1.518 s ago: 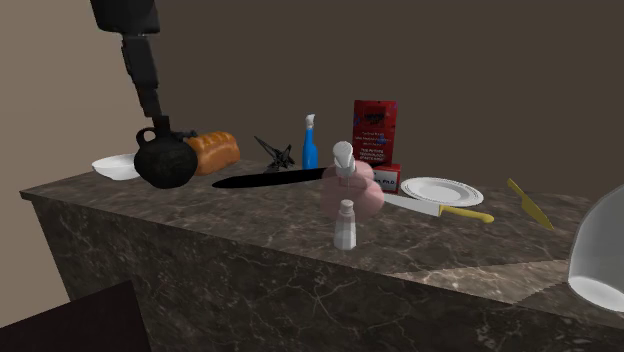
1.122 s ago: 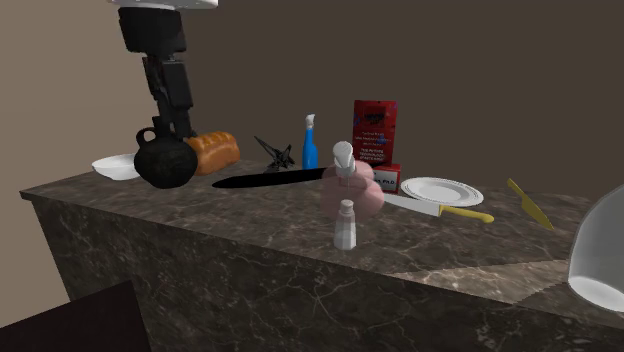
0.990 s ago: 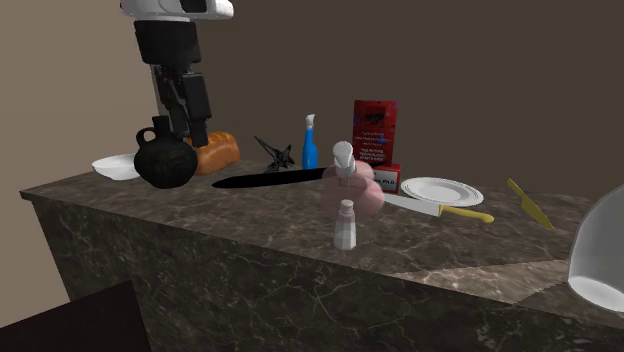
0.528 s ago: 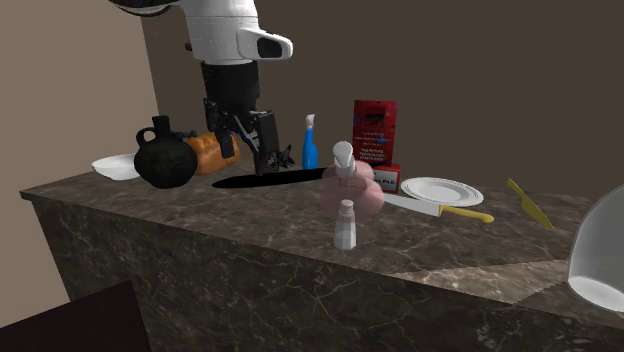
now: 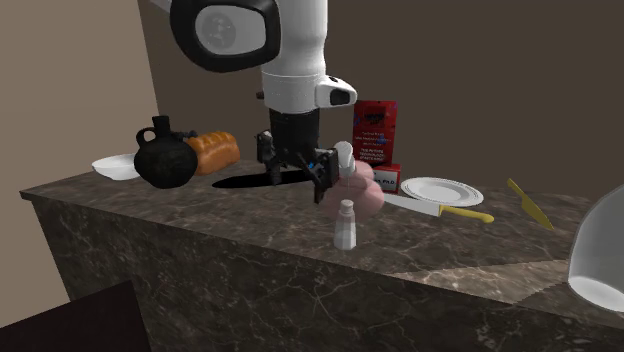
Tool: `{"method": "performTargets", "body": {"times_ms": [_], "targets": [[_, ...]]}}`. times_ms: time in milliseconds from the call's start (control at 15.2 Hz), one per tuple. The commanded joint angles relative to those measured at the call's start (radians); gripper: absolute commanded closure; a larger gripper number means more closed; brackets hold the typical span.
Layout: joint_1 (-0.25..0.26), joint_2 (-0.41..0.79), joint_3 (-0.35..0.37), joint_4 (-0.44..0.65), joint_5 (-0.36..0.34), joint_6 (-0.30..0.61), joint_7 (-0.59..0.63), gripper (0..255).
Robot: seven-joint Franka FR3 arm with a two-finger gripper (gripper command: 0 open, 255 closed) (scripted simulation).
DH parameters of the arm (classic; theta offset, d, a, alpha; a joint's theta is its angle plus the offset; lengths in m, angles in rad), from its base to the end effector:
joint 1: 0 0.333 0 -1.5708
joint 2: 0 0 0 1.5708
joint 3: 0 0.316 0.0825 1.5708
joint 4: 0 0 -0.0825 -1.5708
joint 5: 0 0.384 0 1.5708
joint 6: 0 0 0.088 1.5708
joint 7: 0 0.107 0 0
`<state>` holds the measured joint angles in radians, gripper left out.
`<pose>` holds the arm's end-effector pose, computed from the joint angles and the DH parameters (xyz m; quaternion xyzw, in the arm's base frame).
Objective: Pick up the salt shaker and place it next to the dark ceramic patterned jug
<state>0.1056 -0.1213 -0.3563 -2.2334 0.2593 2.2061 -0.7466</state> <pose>0.4996 -0.1219 0.4286 -0.9757 -0.1729 -0.0975 0.0929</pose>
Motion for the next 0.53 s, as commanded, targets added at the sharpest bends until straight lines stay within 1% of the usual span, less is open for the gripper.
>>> {"method": "performTargets", "body": {"times_ms": [0, 264, 462], "targets": [[0.005, 0.090, -0.022, 0.063, 0.065, 0.012, -0.106, 0], [-0.015, 0.266, -0.027, 0.206, 0.195, 0.005, -0.291, 0], [-0.050, 0.397, -0.009, 0.332, 0.276, -0.018, -0.405, 0]]}}
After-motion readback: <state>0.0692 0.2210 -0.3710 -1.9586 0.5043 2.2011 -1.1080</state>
